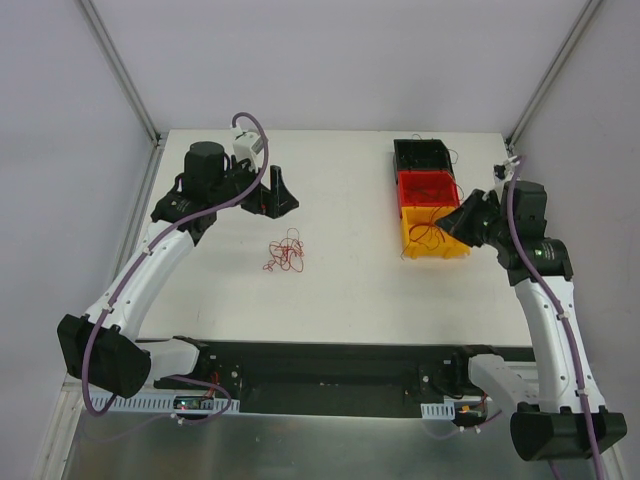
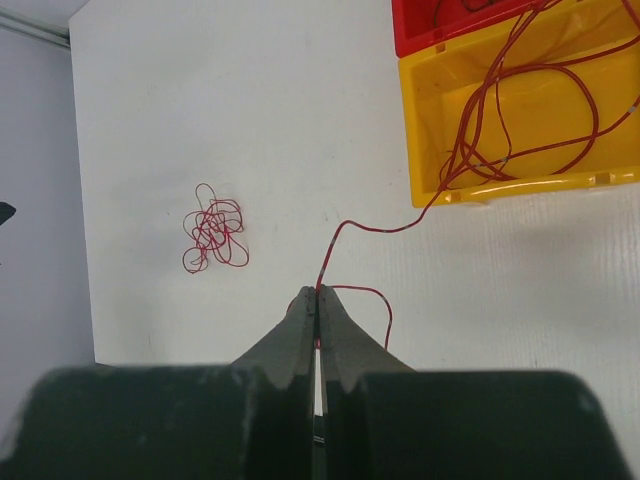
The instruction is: Untangle the cables
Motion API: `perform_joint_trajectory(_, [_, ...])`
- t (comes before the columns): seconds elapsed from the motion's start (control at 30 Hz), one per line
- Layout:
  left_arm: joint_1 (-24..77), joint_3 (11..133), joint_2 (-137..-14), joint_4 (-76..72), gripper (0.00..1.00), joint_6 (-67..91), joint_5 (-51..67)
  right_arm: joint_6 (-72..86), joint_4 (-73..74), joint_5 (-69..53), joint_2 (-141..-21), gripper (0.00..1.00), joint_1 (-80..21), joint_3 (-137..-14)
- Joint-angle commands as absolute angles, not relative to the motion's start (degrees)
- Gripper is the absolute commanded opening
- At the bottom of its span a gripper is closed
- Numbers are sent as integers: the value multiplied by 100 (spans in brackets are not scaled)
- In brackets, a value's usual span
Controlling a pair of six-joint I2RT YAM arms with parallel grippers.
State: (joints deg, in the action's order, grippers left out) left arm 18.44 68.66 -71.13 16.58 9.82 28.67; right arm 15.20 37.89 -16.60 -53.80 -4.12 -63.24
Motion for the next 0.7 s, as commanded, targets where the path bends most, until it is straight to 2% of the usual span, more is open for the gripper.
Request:
perform_joint_trajectory(0.0, [1890, 6847, -6952, 1477, 89, 914, 2874, 1679, 3666, -1670, -5606, 0, -404, -6513])
perform_joint_trajectory(0.33, [1898, 6829, -6935, 1477, 89, 879, 2821, 1476, 1768, -529, -7039, 0, -404, -5959])
perform_joint_trajectory(0.67, [1898, 6829, -6987, 1485, 89, 861, 2839, 1837, 1266, 579, -8375, 0, -396, -6126])
